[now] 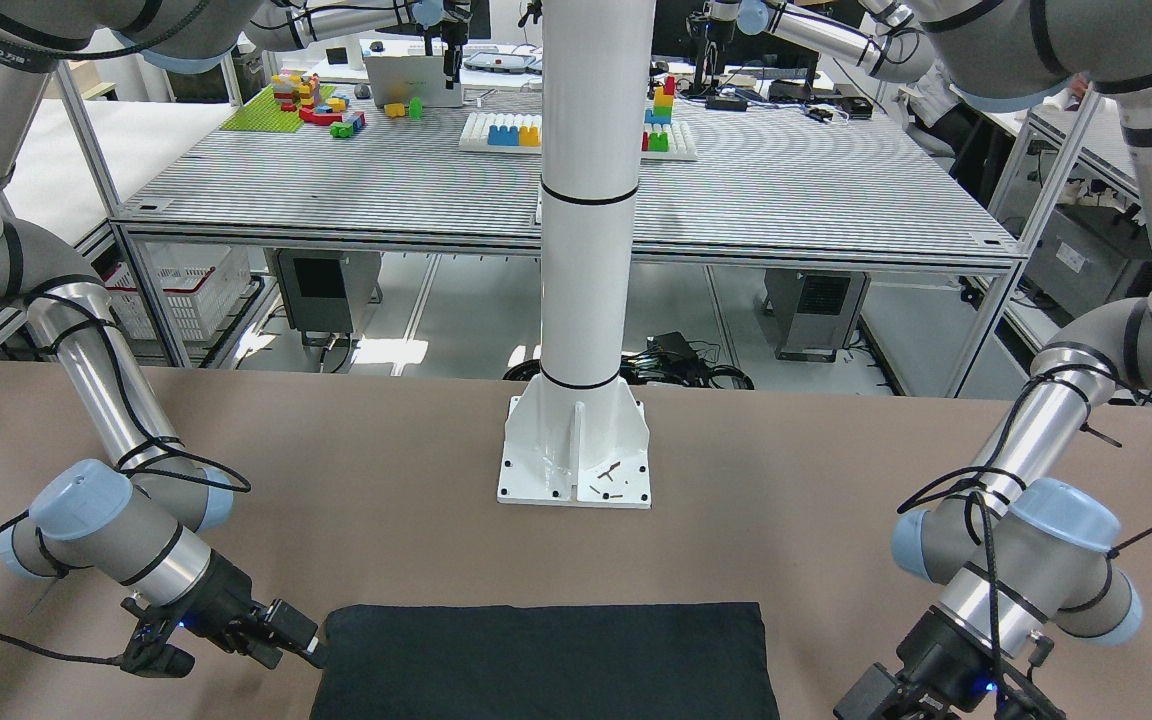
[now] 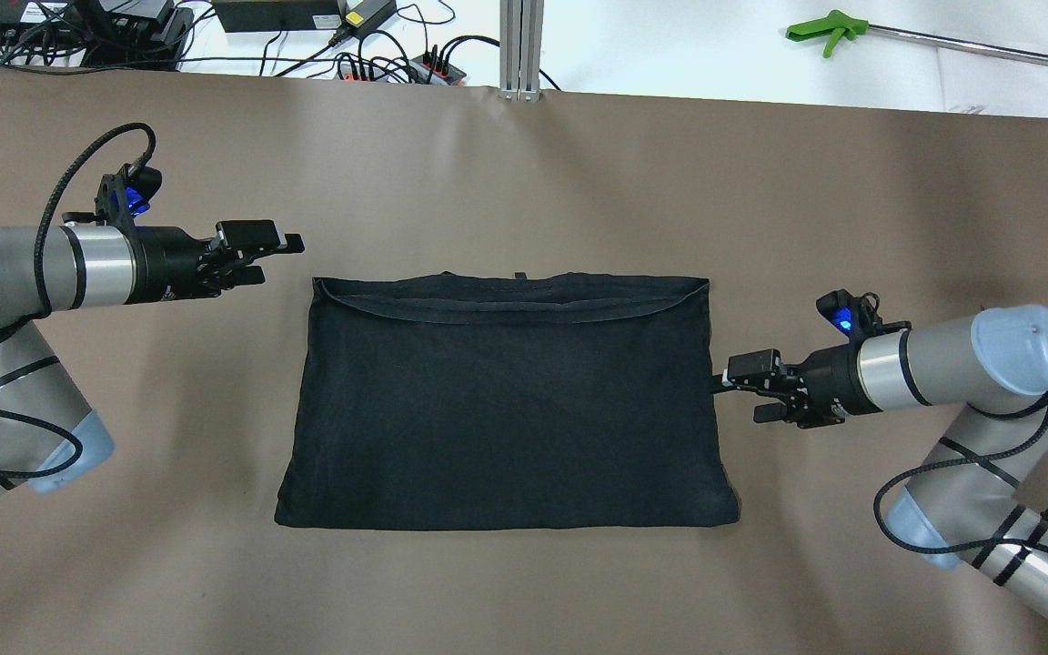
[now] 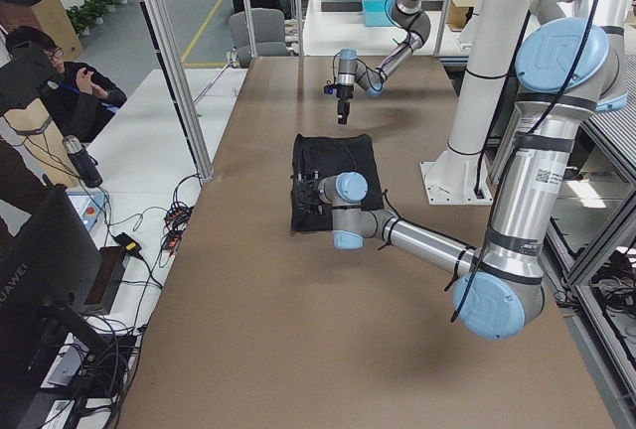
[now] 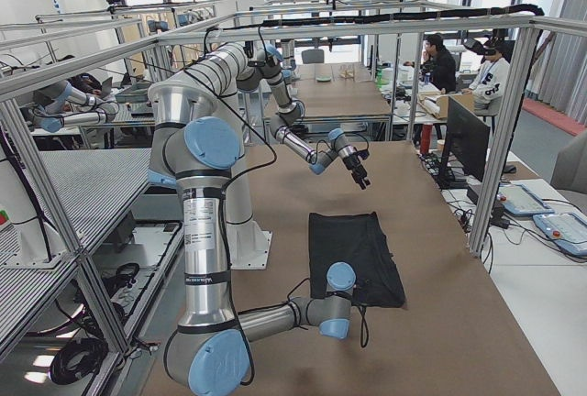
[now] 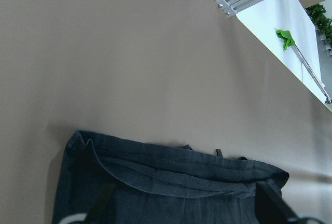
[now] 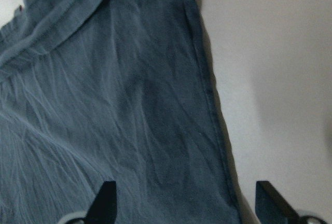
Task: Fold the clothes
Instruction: 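Grasp the folded shirt's near corner with the right gripper and drag it sideways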
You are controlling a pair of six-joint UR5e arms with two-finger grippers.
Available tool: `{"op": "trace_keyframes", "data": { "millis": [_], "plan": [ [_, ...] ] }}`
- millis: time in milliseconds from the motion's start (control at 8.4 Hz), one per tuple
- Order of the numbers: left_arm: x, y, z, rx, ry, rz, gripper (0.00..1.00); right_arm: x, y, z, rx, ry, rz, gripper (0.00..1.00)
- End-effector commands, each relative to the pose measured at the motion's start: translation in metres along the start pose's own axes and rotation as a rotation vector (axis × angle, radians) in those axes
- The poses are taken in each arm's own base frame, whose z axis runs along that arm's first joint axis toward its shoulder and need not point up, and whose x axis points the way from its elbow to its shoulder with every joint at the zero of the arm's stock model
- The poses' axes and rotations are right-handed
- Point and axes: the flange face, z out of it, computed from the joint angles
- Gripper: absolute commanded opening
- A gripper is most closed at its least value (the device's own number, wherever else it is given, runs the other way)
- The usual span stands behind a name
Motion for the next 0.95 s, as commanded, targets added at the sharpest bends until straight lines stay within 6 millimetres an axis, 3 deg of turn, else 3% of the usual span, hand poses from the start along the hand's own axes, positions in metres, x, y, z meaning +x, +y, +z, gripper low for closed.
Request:
{"op": "trace_keyframes", "data": {
  "millis": [0, 238, 357, 476, 715, 834],
  "plan": [
    [0.000, -0.001, -0.001, 0.001, -0.001, 0.000, 0.94, 0.027, 0.033, 0.025, -0.047, 0.054, 0.010, 0.94],
    [-0.002, -0.001, -0.001, 0.001, -0.007, -0.001, 0.94, 0.022, 0.058, 0.050, -0.046, 0.055, -0.012, 0.94],
    [-0.003, -0.001, -0.001, 0.000, -0.008, -0.002, 0.94, 0.019, 0.061, 0.047, -0.047, 0.045, -0.018, 0.94],
    [-0.003, -0.001, -0.001, 0.000, -0.007, -0.001, 0.94, 0.016, 0.062, 0.045, -0.047, 0.039, -0.021, 0.87],
    [-0.004, -0.001, -0.001, 0.000, -0.010, -0.002, 0.94, 0.012, 0.069, 0.047, -0.060, 0.032, -0.029, 0.06],
    [-0.006, -0.001, -0.001, 0.000, -0.014, -0.004, 0.94, 0.013, 0.073, 0.050, -0.068, 0.036, -0.031, 0.00]
  ]
}}
